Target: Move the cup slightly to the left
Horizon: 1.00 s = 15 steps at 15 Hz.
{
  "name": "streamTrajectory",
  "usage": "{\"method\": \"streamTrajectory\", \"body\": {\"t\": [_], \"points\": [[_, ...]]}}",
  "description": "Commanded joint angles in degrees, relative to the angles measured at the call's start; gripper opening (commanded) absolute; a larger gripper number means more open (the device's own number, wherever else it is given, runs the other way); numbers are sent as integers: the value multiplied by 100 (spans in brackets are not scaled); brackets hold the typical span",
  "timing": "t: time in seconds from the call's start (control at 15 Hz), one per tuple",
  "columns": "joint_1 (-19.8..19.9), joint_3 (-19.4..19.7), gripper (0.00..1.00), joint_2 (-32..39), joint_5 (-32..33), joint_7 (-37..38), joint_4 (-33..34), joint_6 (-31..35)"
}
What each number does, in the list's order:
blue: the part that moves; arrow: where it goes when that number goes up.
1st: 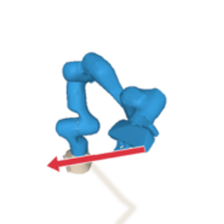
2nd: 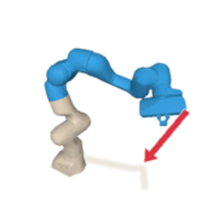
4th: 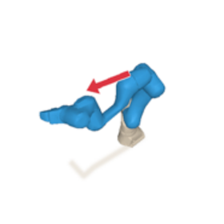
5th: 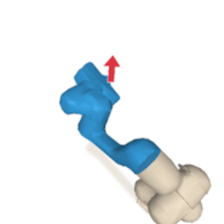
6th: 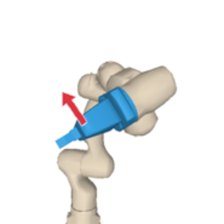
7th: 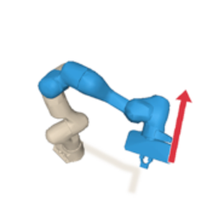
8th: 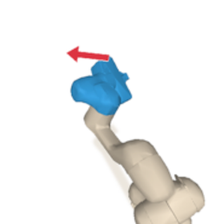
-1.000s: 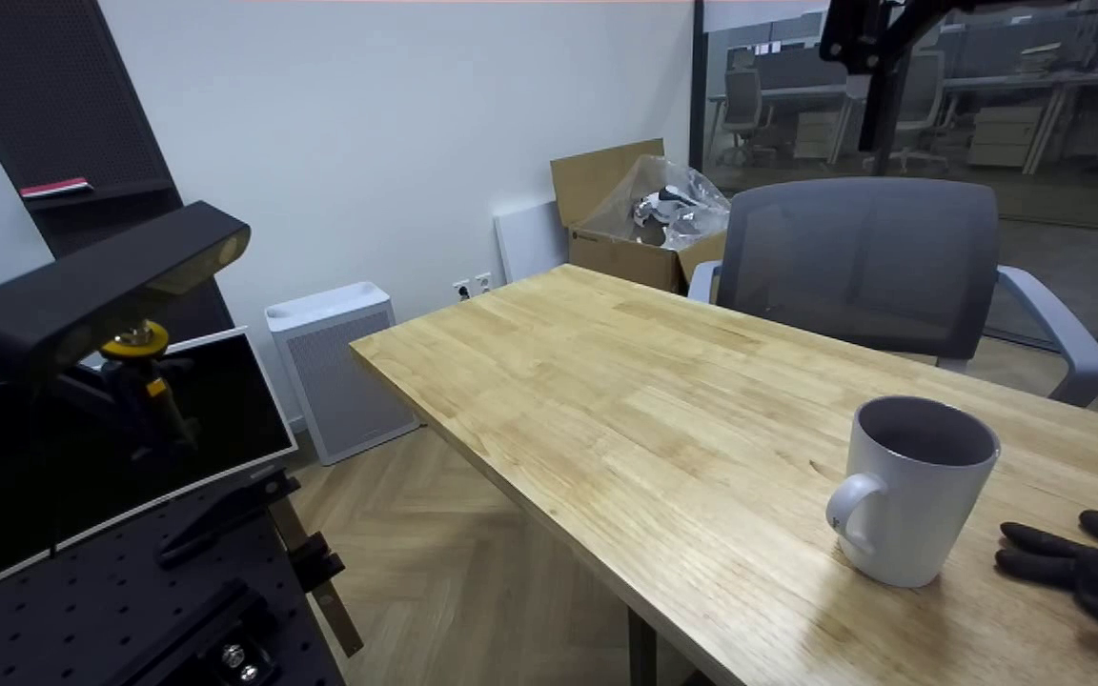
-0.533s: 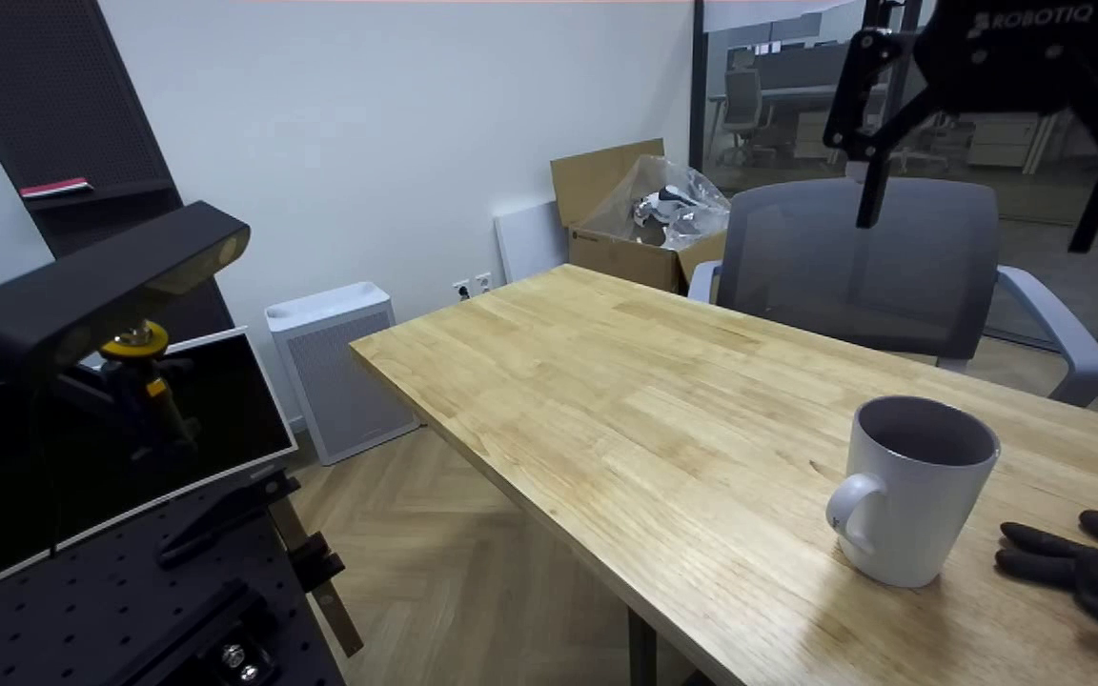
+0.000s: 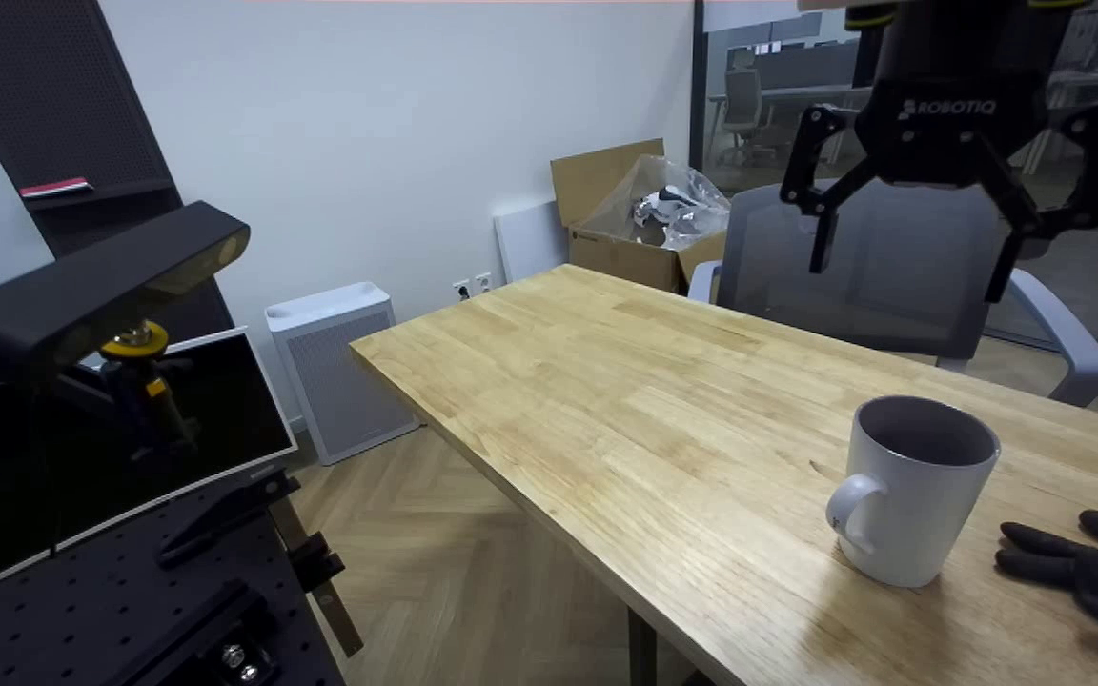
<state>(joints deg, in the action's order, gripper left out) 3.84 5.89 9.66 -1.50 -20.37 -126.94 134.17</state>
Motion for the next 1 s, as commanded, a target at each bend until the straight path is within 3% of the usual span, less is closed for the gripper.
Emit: {"method": "streamTrajectory", "body": {"t": [0.0,0.07,0.93], "points": [[13,-126,100,136,216,320,133,22],[90,-157,100,57,74,50,20,2],[69,-179,100,175,206,139,-25,205]]}}
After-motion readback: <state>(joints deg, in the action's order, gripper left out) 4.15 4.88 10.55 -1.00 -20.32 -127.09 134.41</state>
